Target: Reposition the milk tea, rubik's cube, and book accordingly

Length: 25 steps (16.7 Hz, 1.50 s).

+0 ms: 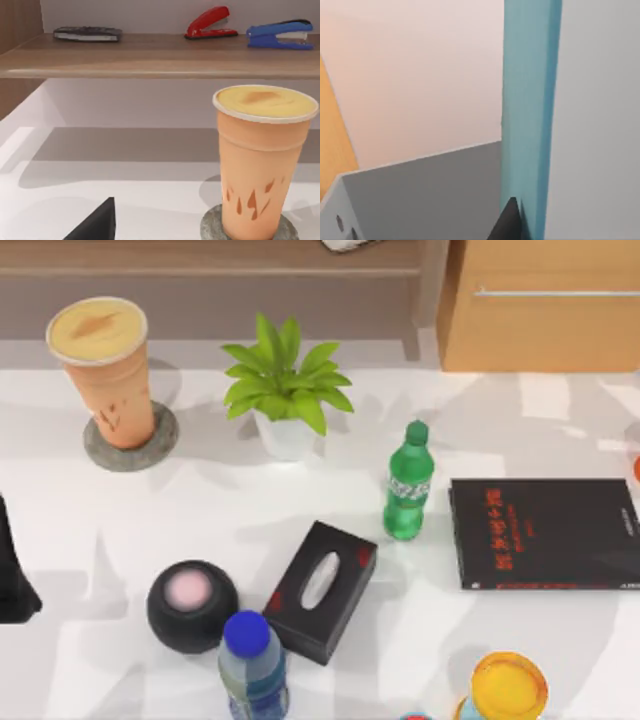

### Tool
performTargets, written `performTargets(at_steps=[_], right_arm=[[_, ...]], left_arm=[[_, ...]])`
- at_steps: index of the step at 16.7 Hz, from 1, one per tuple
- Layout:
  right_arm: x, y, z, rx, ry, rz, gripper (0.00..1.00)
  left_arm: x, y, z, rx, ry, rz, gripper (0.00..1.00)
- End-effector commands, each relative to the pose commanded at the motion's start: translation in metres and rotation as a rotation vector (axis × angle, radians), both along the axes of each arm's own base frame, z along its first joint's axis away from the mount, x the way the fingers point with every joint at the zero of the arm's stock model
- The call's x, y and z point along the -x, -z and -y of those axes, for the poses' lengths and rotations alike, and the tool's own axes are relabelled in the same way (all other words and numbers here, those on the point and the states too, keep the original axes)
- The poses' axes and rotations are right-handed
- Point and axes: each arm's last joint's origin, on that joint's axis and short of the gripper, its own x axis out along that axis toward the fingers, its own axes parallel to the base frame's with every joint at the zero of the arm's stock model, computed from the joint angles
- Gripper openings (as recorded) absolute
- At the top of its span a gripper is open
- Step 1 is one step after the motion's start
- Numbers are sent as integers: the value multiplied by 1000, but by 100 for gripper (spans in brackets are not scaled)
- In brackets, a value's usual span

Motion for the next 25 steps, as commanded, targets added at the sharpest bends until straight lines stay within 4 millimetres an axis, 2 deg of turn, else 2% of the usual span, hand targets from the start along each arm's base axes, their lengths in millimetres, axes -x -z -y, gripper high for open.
performTargets(at_steps=[4, 7, 11, 14, 17, 19, 21, 23, 25], right_arm=[[45, -18, -44, -273, 68, 98, 0], [74, -7, -89, -536, 75, 144, 0], [102, 40, -160, -913, 37, 96, 0], [125, 88, -212, -1156, 26, -22, 0], [157, 139, -253, -1320, 64, -172, 0], [180, 170, -269, -1375, 114, -263, 0], [200, 195, -276, -1394, 173, -331, 0], [213, 210, -278, -1391, 217, -370, 0], [217, 215, -278, -1388, 231, -380, 0]], left_arm=[[0, 0, 0, 0, 0, 0, 100], [0, 0, 0, 0, 0, 0, 100], [0, 0, 0, 0, 0, 0, 100], [0, 0, 0, 0, 0, 0, 100], [0, 0, 0, 0, 0, 0, 100], [0, 0, 0, 0, 0, 0, 100], [0, 0, 0, 0, 0, 0, 100], [0, 0, 0, 0, 0, 0, 100], [0, 0, 0, 0, 0, 0, 100]])
